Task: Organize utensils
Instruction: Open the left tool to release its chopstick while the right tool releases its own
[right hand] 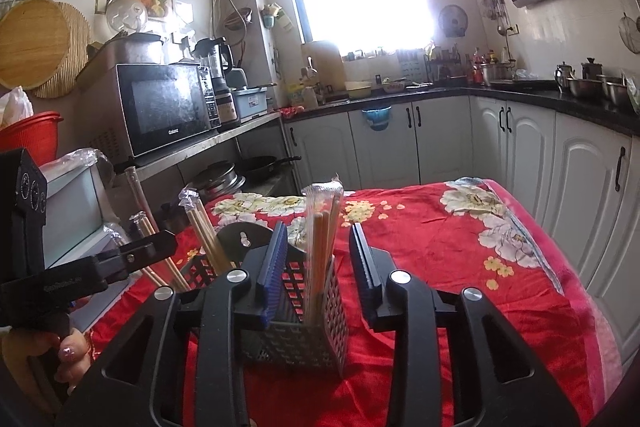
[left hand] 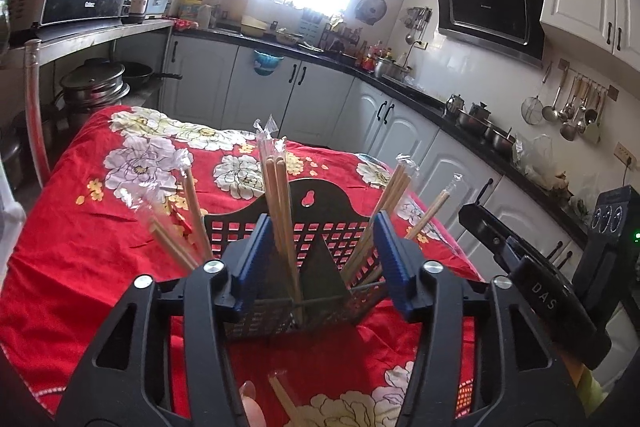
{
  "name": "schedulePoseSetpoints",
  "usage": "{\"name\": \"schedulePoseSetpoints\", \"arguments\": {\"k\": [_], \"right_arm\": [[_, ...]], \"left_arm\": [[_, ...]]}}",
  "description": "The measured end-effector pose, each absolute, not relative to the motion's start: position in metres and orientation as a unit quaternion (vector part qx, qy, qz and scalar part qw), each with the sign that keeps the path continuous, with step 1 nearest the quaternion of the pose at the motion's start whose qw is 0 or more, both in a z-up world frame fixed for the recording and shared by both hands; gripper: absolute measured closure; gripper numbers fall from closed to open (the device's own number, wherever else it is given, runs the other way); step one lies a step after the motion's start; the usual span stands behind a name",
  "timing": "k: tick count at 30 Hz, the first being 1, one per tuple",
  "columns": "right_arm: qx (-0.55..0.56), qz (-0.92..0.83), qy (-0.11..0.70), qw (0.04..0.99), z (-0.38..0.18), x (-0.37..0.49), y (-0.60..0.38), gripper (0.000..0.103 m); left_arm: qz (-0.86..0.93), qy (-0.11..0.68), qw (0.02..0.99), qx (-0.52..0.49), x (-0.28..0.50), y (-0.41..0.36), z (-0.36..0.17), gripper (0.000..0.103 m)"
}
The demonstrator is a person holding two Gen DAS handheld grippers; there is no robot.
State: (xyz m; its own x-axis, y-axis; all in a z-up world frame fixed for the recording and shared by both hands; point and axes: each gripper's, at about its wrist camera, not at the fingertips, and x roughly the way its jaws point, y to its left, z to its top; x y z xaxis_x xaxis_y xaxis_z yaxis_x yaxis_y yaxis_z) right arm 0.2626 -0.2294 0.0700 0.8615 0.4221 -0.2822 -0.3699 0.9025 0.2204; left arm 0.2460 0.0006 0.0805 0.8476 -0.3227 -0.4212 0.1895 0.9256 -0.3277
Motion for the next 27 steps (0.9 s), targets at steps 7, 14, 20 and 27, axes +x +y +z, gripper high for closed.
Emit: {"name": "schedulePoseSetpoints", "arguments": {"k": [7,14,20,27], "right_arm": [[0.081,0.196,0.179,0.961,0.063,0.249,-0.235,0.062],[0.066,0.190,0.183,0.962,0.059,0.230,-0.236,0.052],[0.059,0.191,0.192,0.961,0.055,0.218,-0.235,0.045],[0.062,0.193,0.210,0.956,0.044,0.207,-0.237,0.043]], "left_arm": [[-0.139,0.243,0.950,-0.138,0.232,0.003,0.077,0.042],[-0.134,0.247,0.950,-0.135,0.221,0.004,0.072,0.029],[-0.127,0.252,0.950,-0.134,0.211,0.005,0.067,0.017],[-0.117,0.266,0.948,-0.131,0.202,0.007,0.055,0.016]]}}
